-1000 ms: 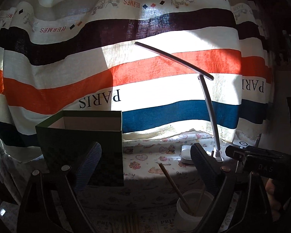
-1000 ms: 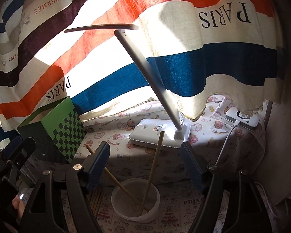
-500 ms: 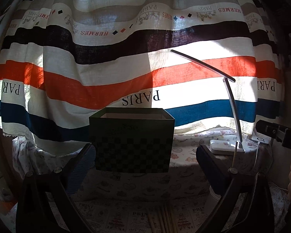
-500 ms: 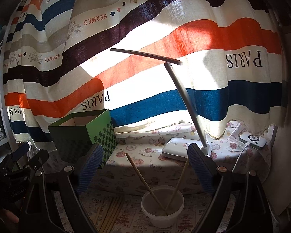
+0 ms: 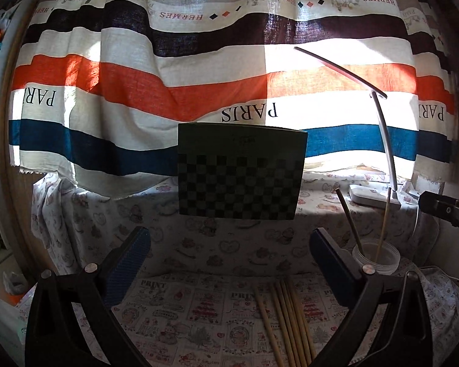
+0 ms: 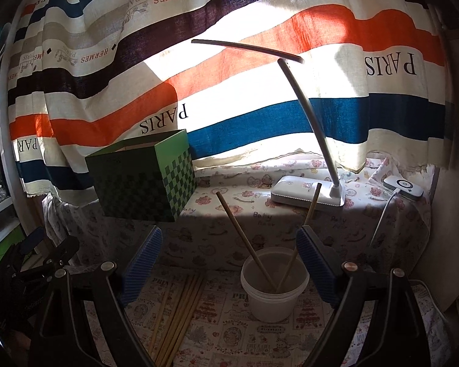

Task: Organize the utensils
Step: 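Move both open tools back toward the remaining chopsticks, then grasp another chopstick with the right tool while the left tool grasps one too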

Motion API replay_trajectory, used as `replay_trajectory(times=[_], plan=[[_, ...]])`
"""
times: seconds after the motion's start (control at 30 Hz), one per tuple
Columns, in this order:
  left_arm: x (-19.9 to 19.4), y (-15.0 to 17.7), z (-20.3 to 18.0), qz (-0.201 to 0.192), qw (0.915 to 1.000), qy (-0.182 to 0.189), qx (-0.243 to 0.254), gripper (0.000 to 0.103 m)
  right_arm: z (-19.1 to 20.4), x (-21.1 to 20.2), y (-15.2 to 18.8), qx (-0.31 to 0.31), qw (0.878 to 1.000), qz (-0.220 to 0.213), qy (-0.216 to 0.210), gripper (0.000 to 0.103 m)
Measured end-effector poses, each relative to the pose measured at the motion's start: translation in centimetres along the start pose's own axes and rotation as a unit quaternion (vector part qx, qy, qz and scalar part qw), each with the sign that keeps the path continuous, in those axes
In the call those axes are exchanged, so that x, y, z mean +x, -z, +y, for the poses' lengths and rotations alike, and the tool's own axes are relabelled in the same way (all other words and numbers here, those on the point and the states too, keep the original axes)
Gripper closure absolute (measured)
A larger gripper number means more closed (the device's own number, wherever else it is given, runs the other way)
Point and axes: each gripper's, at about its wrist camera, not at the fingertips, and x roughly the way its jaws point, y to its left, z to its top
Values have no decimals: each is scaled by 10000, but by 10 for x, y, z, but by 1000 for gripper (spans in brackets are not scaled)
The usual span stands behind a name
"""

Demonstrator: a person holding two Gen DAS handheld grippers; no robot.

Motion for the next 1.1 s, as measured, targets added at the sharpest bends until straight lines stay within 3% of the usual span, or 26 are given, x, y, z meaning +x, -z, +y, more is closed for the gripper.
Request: replay_trajectory(times=[0.13,0.23,0.27,0.47,0.6,0.73,0.9,1.1], plan=[[26,18,-10,438,9987,-102,245,0,10,11,22,-140,9997,186,-5,13],[55,36,-11,1407,9894,348,51,0,17,28,36,-264,9989,379,95,13],[60,41,-10,1538,9875,333,23,0,19,35,39,-291,9983,487,111,13],[81,58,-5,1784,9833,-225,296,0,23,73,48,-72,9905,1349,-249,14],[95,66,13,2121,9769,-261,-36,0,25,96,61,131,9770,2060,-536,41],[96,67,20,2104,9767,-426,28,0,30,123,85,197,9594,2743,-628,63],[92,64,20,2011,9785,-461,60,0,41,159,112,-157,9465,3199,-395,76],[93,64,21,1972,9787,-563,86,0,41,184,119,12,9432,3310,-278,81]])
